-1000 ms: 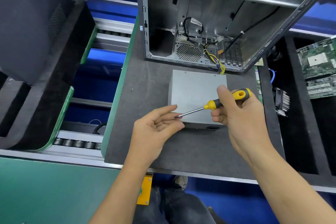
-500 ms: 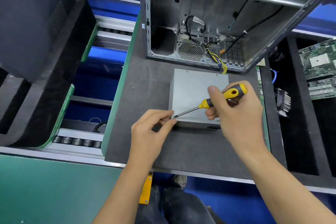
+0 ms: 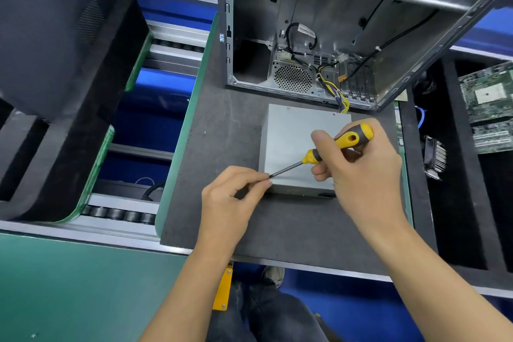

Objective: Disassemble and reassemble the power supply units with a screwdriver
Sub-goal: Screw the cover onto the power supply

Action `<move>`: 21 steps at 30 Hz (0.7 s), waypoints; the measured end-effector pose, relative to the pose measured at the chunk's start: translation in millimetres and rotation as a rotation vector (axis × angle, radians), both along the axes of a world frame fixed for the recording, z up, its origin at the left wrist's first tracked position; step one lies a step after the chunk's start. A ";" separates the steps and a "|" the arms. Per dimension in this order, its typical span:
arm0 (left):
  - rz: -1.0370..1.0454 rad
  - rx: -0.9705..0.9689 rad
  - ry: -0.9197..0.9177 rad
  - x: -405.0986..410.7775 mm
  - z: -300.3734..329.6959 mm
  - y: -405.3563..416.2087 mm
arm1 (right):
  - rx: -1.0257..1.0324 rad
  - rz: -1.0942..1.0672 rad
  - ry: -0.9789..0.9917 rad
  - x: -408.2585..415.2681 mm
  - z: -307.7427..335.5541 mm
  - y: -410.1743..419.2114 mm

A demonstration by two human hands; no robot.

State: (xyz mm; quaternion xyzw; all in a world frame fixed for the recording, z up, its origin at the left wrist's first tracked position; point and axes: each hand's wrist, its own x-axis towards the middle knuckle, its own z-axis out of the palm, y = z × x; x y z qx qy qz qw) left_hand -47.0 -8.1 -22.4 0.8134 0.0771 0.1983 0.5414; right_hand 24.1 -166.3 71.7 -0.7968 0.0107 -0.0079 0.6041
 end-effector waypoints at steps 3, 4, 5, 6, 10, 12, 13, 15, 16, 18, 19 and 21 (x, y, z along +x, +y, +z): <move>0.006 -0.006 -0.002 -0.2 -0.9 -0.6 | -0.065 0.056 -0.054 -0.3 7.3 4.3; 0.009 -0.011 0.001 -0.5 -0.2 -1.0 | -0.089 0.091 -0.072 -0.3 11.0 5.6; 0.012 -0.014 0.009 -0.7 0.6 -1.5 | -0.131 0.138 -0.095 -0.3 14.8 6.8; 0.014 -0.017 0.018 -1.0 1.5 -1.7 | -0.197 0.198 -0.127 -0.3 18.8 7.7; 0.016 -0.059 0.051 -1.9 5.3 -3.0 | -0.503 0.446 -0.236 2.6 35.8 11.6; 0.017 -0.088 0.072 -2.2 7.6 -3.4 | -0.599 0.543 -0.279 5.8 46.6 15.9; 0.018 -0.094 0.078 -2.2 8.3 -3.5 | -0.646 0.587 -0.279 8.3 52.4 17.9; 0.024 -0.102 0.092 -2.3 9.0 -3.9 | -0.740 0.655 -0.242 14.0 63.7 20.8; 0.027 -0.109 0.101 -2.2 9.3 -3.9 | -0.778 0.677 -0.204 16.9 68.5 22.8; 0.035 -0.132 0.117 -2.2 10.1 -4.5 | -0.878 0.700 -0.136 21.8 75.2 27.7; 0.039 -0.144 0.125 -2.0 10.2 -4.6 | -0.962 0.696 -0.134 24.4 76.9 29.9; 0.040 -0.152 0.140 -1.8 10.8 -4.6 | -1.103 0.690 -0.193 28.9 79.6 32.9</move>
